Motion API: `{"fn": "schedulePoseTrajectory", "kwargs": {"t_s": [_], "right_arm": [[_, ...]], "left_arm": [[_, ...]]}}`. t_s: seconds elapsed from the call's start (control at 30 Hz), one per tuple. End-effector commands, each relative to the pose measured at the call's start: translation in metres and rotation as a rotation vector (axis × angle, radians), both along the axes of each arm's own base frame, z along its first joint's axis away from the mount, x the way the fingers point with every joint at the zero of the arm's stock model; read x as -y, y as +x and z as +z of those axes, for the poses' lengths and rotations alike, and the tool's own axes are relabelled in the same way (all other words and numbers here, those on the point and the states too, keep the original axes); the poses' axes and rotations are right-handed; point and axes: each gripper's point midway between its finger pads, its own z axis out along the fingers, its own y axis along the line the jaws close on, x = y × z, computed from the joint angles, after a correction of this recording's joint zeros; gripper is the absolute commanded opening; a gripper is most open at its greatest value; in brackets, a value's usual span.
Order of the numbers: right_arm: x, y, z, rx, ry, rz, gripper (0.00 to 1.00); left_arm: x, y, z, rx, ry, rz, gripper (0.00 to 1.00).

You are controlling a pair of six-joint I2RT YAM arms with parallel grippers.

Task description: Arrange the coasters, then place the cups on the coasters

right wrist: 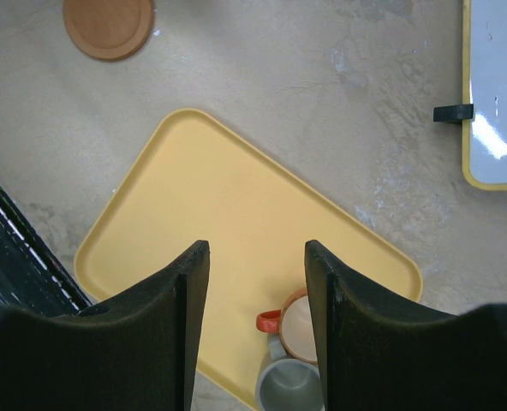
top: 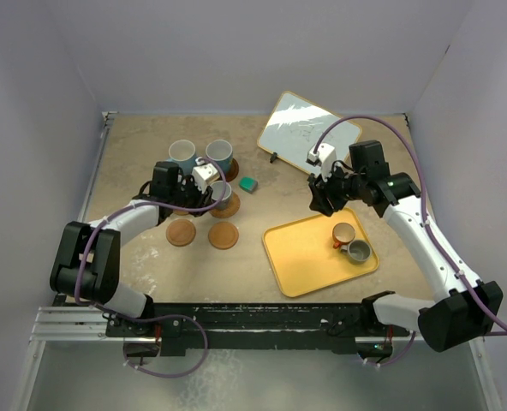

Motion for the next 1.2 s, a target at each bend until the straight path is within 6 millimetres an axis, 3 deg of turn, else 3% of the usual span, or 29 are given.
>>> {"fn": "schedulePoseTrajectory", "kwargs": {"t_s": [0.0,0.3,0.5,0.97,1.17], "right_arm": [[0.0,0.001,0.001,0.01,0.002,0.014,0.51],[0.001,0.001,-0.001,0.005,-0.007,0.013,0.51],[0.01,0.002,-0.006,-0.004,-0.059,-0.005,0.52],[0.063,-0.01,-0.059,-0.075,-0.297,-0.141,0.51],[0.096,-0.011,-0.082,-0.134,-0.373,-0.223,0.5]], "left_arm": [[0.003,0.014,0.022,0.062,-0.013,-0.014,0.32],[0.003,0.016,0.019,0.041,-0.01,-0.001,0.33],[0.002,0.009,0.03,0.058,0.0,-0.031,0.37],[-0.027,-0.022,0.073,0.174,0.117,0.004,0.51],[-0.043,-0.032,0.099,0.221,0.139,0.087,0.67]]}}
